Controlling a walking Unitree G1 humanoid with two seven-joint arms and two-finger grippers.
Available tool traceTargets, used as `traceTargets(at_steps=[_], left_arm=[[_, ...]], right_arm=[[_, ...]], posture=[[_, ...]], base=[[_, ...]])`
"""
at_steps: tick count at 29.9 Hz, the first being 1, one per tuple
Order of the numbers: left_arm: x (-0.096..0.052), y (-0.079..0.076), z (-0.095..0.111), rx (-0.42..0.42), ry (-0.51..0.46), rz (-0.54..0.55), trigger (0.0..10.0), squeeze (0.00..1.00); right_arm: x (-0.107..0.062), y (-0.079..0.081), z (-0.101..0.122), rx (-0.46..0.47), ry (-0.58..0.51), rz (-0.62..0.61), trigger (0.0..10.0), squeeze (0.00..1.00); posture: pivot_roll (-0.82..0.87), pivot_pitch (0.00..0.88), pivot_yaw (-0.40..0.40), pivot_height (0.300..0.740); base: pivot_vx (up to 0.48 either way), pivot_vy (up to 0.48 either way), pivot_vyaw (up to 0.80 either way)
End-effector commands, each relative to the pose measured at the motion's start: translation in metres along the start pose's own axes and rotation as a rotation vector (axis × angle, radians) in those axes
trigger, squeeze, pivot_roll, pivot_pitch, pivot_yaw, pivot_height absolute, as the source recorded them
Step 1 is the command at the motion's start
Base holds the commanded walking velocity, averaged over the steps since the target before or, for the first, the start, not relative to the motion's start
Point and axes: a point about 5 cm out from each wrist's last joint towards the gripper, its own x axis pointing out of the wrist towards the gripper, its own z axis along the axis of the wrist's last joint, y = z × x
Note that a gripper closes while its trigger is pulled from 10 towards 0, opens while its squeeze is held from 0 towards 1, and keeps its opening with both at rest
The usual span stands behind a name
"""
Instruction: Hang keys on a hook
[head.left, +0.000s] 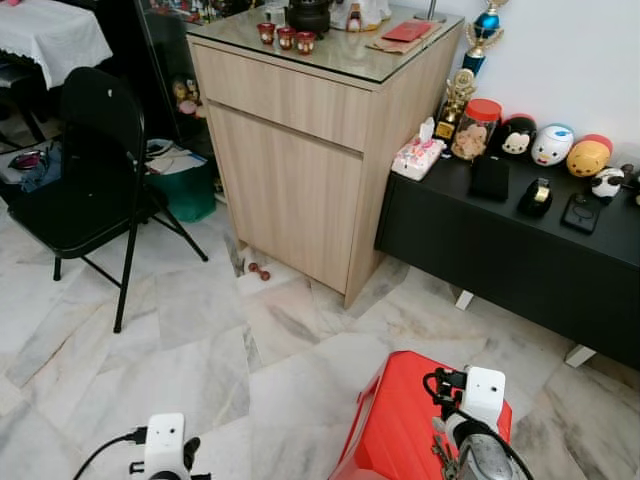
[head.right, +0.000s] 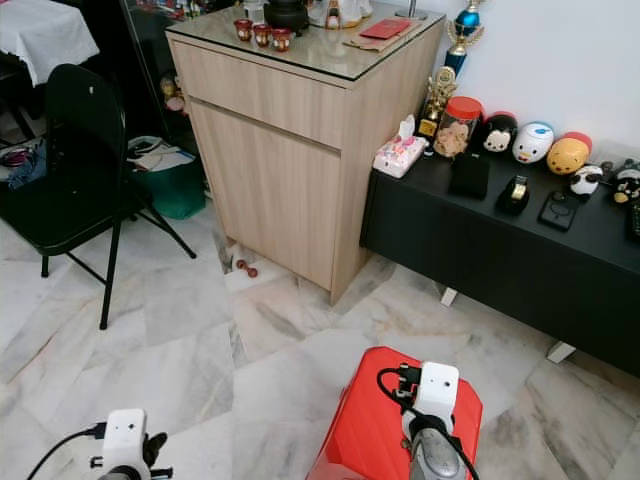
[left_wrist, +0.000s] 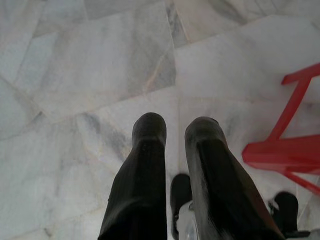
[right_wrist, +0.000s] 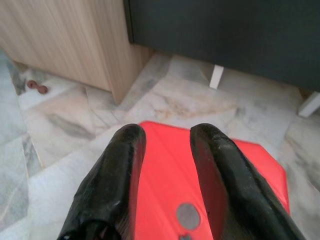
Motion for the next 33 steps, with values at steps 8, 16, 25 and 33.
traceTargets(at_steps=[8, 16, 25, 33], left_arm=[[-0.007, 0.003, -0.016, -0.009, 0.042, 0.009, 10.0, 0.00], [-0.009, 0.003, -0.017, -0.010, 0.030, 0.006, 10.0, 0.00], [-0.006, -0.001, -0.012, -0.004, 0.015, -0.005, 10.0, 0.00], [-0.005, -0.003, -0.009, -0.009, 0.007, -0.005, 10.0, 0.00]], right_arm=[[0.008, 0.005, 0.009, -0.022, 0.013, -0.004, 10.0, 0.00], [0.008, 0.005, 0.008, -0.036, 0.014, -0.002, 10.0, 0.00], [0.008, 0.010, 0.008, -0.037, 0.017, 0.021, 10.0, 0.00], [0.010, 0.010, 0.011, -0.037, 0.017, 0.027, 10.0, 0.00]], posture=[[0.18, 0.050, -0.041, 0.710], [0.18, 0.027, -0.037, 0.656], [0.17, 0.006, -0.033, 0.656], [0.17, 0.019, -0.038, 0.656]], base=[[0.000, 0.000, 0.00], [0.000, 0.000, 0.00], [0.000, 0.000, 0.00], [0.000, 0.000, 0.00]])
